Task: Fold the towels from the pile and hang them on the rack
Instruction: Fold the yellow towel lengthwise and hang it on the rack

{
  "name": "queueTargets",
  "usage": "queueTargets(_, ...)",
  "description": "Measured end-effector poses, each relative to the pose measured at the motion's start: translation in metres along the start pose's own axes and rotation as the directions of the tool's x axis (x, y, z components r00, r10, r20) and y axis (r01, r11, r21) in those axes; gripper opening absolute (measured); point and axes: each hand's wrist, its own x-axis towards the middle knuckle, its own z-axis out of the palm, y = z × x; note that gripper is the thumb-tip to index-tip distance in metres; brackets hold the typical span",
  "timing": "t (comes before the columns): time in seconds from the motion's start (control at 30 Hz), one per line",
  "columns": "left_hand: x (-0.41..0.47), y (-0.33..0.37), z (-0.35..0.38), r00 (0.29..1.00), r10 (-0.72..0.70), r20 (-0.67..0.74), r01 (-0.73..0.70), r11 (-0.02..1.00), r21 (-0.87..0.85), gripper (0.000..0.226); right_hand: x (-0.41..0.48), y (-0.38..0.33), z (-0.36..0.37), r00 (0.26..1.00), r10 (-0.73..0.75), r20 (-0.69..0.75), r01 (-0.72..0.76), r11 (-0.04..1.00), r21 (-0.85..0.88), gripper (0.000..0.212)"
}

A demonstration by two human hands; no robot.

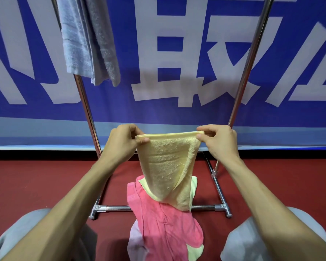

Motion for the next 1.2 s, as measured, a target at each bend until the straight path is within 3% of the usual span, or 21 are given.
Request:
queueTargets(0.17,0.002,-0.007,0.006,0.999,-0.021,0.029,0.021,1.0,0.0,0.018,0.0,0.003,0.002,1.0,0.019,0.024,-0.018,0.999,-0.047,0.004)
queueTargets(0.4,0.004,-0.008,0.005,1.0,0.021,0.008,-0.022,0.999,0.041,0.012,-0.003,-0.001,0.004,1.0,0.003,0.003,-0.002,0.999,-0.038,0.004)
queueTargets(0.8,0.032,0.047,-0.061,0.978,-0.031,-0.206,-0.051,0.924,-0.38,0.013,0.03,-0.094,-0.049,0.985,-0.128,-0.118,0.138,0.988,0.073,0.013)
queueTargets(1.1,0.06,0.13,-0.133,0.923,0.124,-0.365,-0.216,0.951,-0.222,0.016,0.056,-0.179,-0.108,0.944,-0.199,-0.264,0.254,0.947,0.197,0.012)
queueTargets(1.2,0.064,0.156,-0.157,0.864,0.203,-0.461,-0.296,0.945,-0.139,0.018,0.066,-0.207,-0.124,0.926,-0.216,-0.31,0.29,0.933,0.215,0.01)
